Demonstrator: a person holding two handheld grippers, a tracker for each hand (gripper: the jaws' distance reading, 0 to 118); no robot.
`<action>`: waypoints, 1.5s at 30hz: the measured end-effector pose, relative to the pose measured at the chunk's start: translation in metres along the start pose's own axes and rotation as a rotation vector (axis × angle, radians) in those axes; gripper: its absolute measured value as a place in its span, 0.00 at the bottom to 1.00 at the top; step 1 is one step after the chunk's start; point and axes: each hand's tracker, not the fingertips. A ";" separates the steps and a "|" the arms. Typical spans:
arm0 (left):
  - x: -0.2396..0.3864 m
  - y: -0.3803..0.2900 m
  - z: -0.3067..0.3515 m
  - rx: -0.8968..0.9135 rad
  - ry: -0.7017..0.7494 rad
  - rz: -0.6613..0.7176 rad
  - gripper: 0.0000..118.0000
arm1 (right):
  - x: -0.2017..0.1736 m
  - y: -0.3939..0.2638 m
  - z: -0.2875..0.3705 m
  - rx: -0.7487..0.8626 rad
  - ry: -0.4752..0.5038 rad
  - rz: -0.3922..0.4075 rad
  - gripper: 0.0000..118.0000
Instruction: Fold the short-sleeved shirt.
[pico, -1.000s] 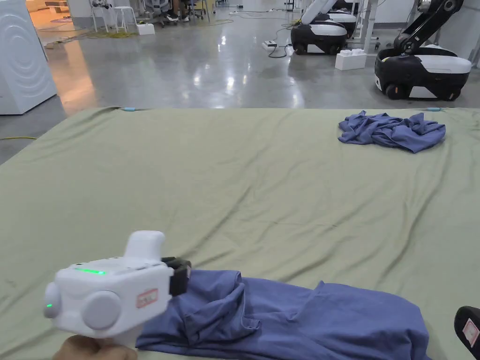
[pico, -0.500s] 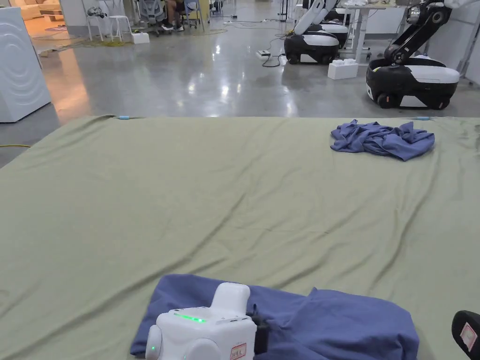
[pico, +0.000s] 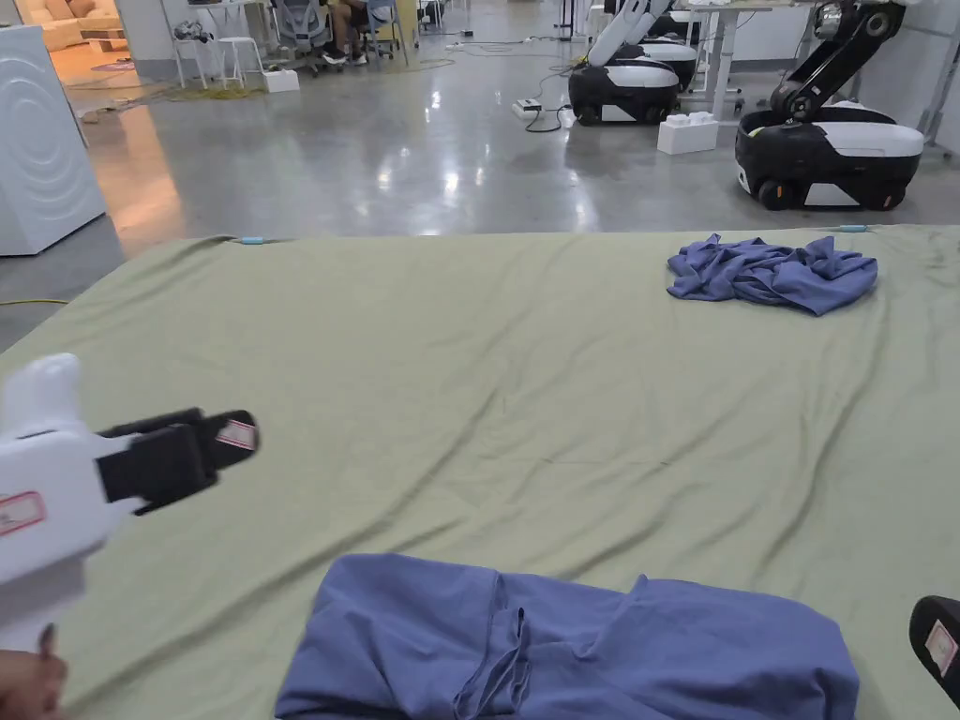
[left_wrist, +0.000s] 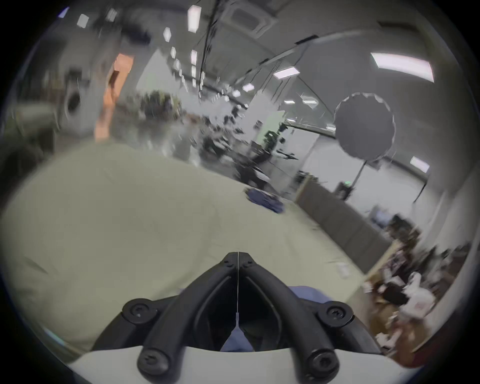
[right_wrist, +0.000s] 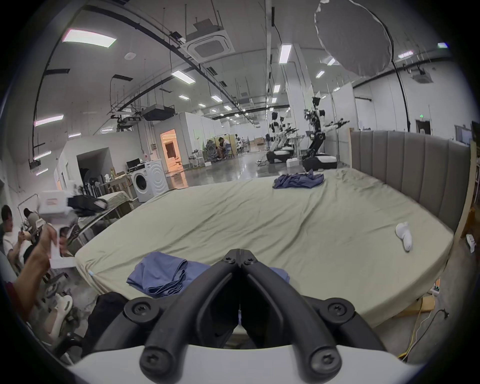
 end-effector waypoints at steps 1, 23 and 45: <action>-0.009 0.003 0.010 0.009 0.024 -0.001 0.00 | -0.001 0.002 -0.005 -0.004 0.005 -0.002 0.02; -0.085 -0.138 -0.175 -0.792 -0.196 0.530 0.99 | -0.030 0.012 -0.009 -0.030 0.106 0.015 0.02; -0.128 0.010 -0.064 -0.572 0.152 0.270 0.07 | -0.019 0.007 -0.016 -0.057 0.103 0.005 0.02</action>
